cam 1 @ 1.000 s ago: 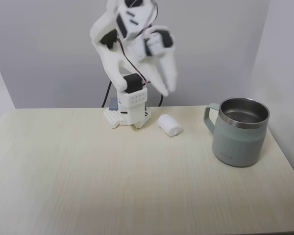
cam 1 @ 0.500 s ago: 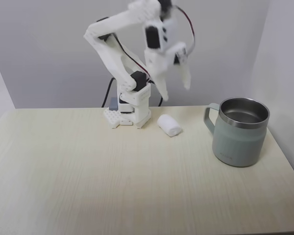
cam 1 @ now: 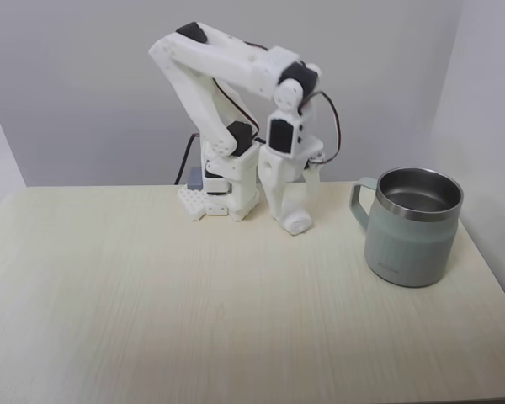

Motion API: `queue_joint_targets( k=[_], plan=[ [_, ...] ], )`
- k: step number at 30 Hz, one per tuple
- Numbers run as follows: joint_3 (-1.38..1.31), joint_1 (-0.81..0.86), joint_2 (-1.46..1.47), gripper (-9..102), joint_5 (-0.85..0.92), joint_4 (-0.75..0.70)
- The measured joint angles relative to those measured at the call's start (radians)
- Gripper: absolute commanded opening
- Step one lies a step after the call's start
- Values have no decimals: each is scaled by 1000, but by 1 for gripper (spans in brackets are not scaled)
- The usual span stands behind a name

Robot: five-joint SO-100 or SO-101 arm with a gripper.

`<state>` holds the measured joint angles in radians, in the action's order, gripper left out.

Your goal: Grasp a dressing and put it in the cup.

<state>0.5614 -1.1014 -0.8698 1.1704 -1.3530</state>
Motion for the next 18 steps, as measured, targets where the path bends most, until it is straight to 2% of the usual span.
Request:
queue_joint_targets(
  k=[4,10,13,15,18],
  plan=[
    [-81,5,-34,31,0,109],
    [-101,2,-37,27,0,149],
    [-114,2,-32,15,0,156],
    [-130,2,-2,2,0,146],
    [-158,2,72,0,0,144]
  ],
)
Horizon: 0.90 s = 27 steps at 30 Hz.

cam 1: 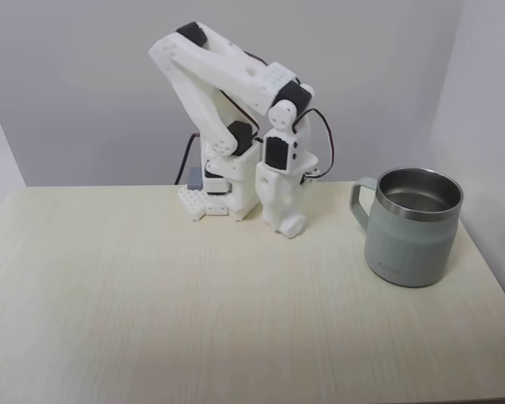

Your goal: Grasp a dressing and put it in the cup.

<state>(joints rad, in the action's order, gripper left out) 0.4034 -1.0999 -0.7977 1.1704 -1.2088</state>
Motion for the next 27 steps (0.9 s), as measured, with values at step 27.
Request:
queue_joint_targets(
  k=[27],
  plan=[
    [977,-78,-127,0,-229,-514]
  ],
)
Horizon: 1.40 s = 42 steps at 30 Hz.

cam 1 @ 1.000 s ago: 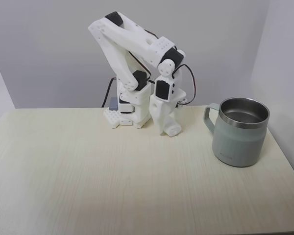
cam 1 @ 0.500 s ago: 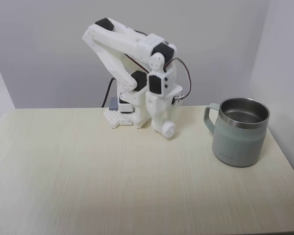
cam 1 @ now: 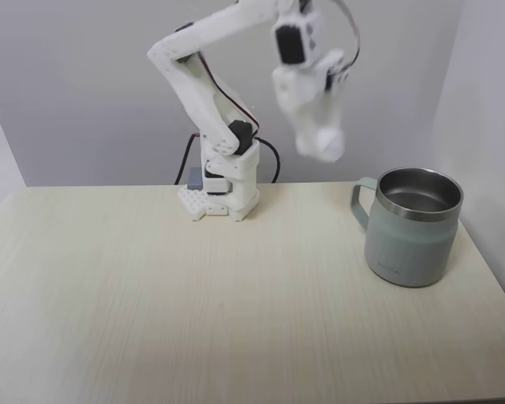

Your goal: Grasp a dressing and put it in the cup.

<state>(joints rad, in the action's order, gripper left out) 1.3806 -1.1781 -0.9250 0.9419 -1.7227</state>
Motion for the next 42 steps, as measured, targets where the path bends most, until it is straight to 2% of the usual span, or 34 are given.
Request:
queue_joint_targets(
  k=[9,17,25,27,32,42],
  plan=[
    [344,-25,-433,0,-327,221],
    [463,-20,-723,0,-423,313],
    [403,-11,-724,2,-425,351],
    [385,-11,-704,15,-425,351],
    [296,-8,-606,30,-400,356],
    [206,0,-457,30,-394,379]
  ],
)
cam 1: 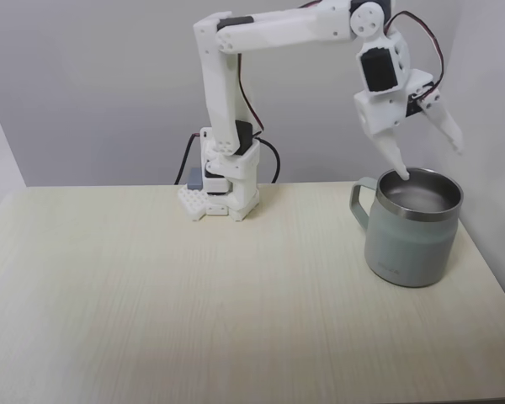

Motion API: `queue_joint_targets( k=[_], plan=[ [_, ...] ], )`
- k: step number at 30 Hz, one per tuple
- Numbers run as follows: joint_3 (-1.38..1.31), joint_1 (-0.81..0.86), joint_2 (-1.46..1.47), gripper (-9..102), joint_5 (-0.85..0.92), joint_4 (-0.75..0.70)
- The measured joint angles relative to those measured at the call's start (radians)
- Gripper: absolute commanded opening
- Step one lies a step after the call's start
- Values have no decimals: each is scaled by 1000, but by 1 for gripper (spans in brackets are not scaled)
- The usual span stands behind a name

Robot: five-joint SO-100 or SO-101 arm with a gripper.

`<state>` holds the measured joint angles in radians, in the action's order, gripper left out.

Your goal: Grasp a dressing and put it in the cup.

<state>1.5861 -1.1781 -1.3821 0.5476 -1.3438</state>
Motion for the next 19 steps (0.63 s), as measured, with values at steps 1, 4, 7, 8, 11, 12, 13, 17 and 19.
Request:
queue_joint_targets(
  k=[1,4,7,8,11,12,13,17,19],
  plan=[
    [0,0,3,30,0,0],
    [0,0,14,30,0,0],
    [-6,0,26,30,0,0],
    [-6,0,26,29,0,0],
    [-6,-5,26,29,0,0],
    [-6,-9,26,29,0,0],
    [-6,-15,26,29,0,0],
    [-6,-20,29,29,0,0],
    [-6,-15,41,29,6,0]
  ],
)
